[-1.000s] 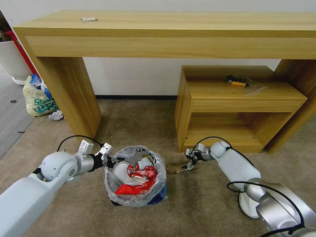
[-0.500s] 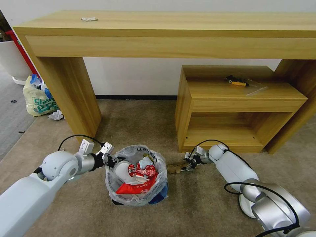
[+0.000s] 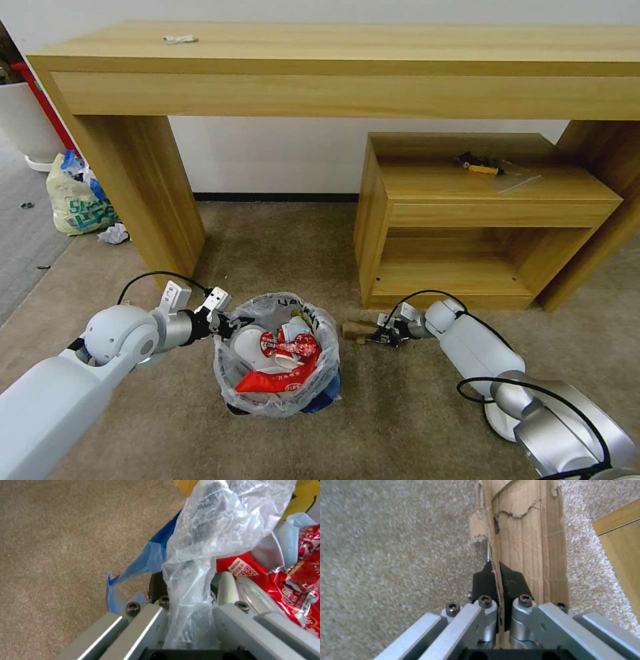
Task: Pick up the trash bin and place the garbage on the floor into it.
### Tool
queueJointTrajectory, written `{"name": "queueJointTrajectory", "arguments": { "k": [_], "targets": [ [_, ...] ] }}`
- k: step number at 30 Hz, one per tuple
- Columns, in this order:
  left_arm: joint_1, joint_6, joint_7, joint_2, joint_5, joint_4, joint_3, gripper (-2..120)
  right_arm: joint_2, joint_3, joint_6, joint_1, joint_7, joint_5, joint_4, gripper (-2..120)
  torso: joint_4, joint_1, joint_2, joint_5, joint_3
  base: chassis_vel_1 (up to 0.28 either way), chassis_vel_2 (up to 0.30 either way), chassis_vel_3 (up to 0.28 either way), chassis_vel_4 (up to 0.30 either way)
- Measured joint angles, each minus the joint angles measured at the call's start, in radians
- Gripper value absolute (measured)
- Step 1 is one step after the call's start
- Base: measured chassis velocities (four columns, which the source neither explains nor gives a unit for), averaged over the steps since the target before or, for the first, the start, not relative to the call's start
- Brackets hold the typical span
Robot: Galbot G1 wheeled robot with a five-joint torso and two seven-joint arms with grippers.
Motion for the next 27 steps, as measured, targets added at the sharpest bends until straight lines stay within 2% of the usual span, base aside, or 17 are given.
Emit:
{"name": "queueJointTrajectory", "arguments": {
  "k": [3, 6, 10, 13, 15, 17, 22, 24, 27],
  "targets": [
    [0.003, 0.0, 0.0, 0.001, 0.0, -0.004, -0.002, 0, -0.019, 0.002, -0.018, -0.021, 0.013, 0.053, 0.04, 0, -0.0001, 0.0, 0.0, 0.0001, 0.0, 0.0, 0.0, 0.0, 0.0],
    [0.007, 0.0, 0.0, 0.002, 0.0, -0.008, -0.006, 0, -0.08, 0.012, -0.07, -0.063, 0.048, 0.17, 0.147, 0, 0.0, 0.0, 0.0, 0.0004, 0.0, 0.0, 0.0, 0.0, 0.0],
    [0.007, 0.0, 0.0, 0.002, 0.001, -0.011, -0.009, 0, -0.127, 0.023, -0.096, -0.088, 0.063, 0.224, 0.215, 0, -0.0004, 0.0, 0.0, -0.0002, 0.0, 0.0, 0.0, 0.0, 0.0],
    [0.008, 0.0, 0.0, -0.003, 0.001, -0.018, -0.01, 0, -0.194, 0.05, -0.127, -0.127, 0.082, 0.295, 0.345, 0, -0.0003, 0.0, 0.0, -0.0001, 0.0, 0.0, 0.0, 0.0, 0.0],
    [0.008, 0.0, 0.0, -0.004, 0.002, -0.019, -0.01, 0, -0.207, 0.054, -0.135, -0.135, 0.087, 0.311, 0.371, 0, -0.0003, 0.0, 0.0, -0.0001, 0.0, 0.0, 0.0, 0.0, 0.0],
    [0.011, 0.0, -0.003, -0.009, 0.004, -0.021, -0.01, 0, -0.243, 0.068, -0.16, -0.162, 0.104, 0.363, 0.46, 0, -0.0001, 0.0, 0.0, 0.0002, 0.0, 0.0, 0.0, 0.0, 0.0],
    [0.017, 0.0, -0.005, -0.012, 0.005, -0.026, -0.012, 0, -0.276, 0.092, -0.18, -0.191, 0.116, 0.406, 0.566, 0, -0.0002, 0.0, 0.0, -0.0001, 0.0, 0.0, 0.0, 0.0, 0.0],
    [0.021, 0.0, -0.008, -0.014, 0.007, -0.03, -0.014, 0, -0.299, 0.117, -0.197, -0.221, 0.13, 0.445, 0.664, 0, -0.0002, 0.0, 0.0, 0.0002, 0.0, 0.0, 0.0, 0.0, 0.0],
    [0.024, 0.0, -0.01, -0.015, 0.007, -0.032, -0.017, 0, -0.315, 0.147, -0.212, -0.244, 0.145, 0.48, 0.741, 0, -0.0001, 0.0, 0.0, 0.0, 0.0, 0.0, 0.0, 0.0, 0.0]
  ]
}}
